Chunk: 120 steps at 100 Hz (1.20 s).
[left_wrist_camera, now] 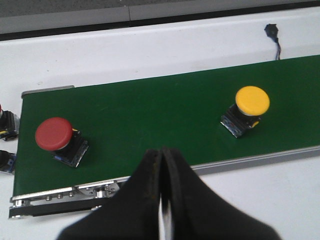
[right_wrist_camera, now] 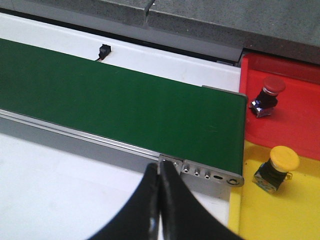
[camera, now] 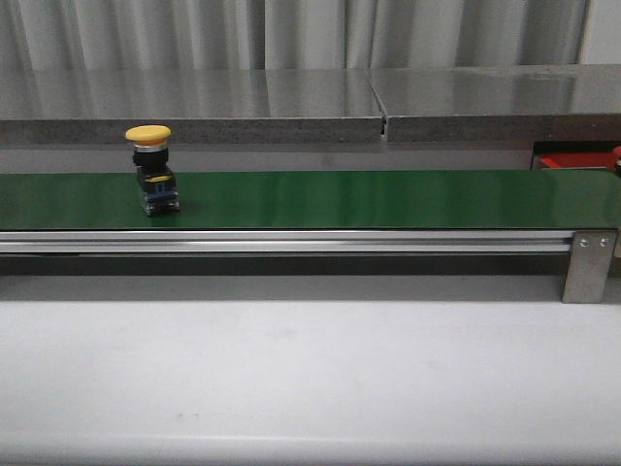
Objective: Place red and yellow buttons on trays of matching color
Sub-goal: 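Set the red button on the belt, open and raise left gripper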
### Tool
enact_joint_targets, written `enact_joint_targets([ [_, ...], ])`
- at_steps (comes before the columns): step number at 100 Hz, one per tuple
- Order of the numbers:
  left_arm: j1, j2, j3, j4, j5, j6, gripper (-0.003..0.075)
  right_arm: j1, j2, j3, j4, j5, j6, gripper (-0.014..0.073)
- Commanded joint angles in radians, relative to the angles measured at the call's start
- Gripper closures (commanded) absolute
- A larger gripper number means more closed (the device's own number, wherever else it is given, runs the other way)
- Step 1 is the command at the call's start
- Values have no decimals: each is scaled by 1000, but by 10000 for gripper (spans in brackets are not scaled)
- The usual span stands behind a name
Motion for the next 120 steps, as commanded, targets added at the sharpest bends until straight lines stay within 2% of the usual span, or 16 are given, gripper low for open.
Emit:
enact_joint_targets([
  [1, -14, -84, 27, -24, -72, -6, 741, 1, -4, -26, 8, -80, -8, 712],
  [52, -14, -489, 285, -43, -99, -6, 741, 1, -4, -26, 8, -83, -8, 712],
  [80, -14, -630, 383, -43, -99, -6, 741, 1, 4, -32, 10, -114, -8, 712],
  [101, -14, -640, 390, -41, -95, -6, 741, 17, 102, -171, 13, -2, -8, 712],
  [120, -14, -640, 390, -41, -95, -6, 741, 105, 260, -328, -3, 45, -8, 710],
])
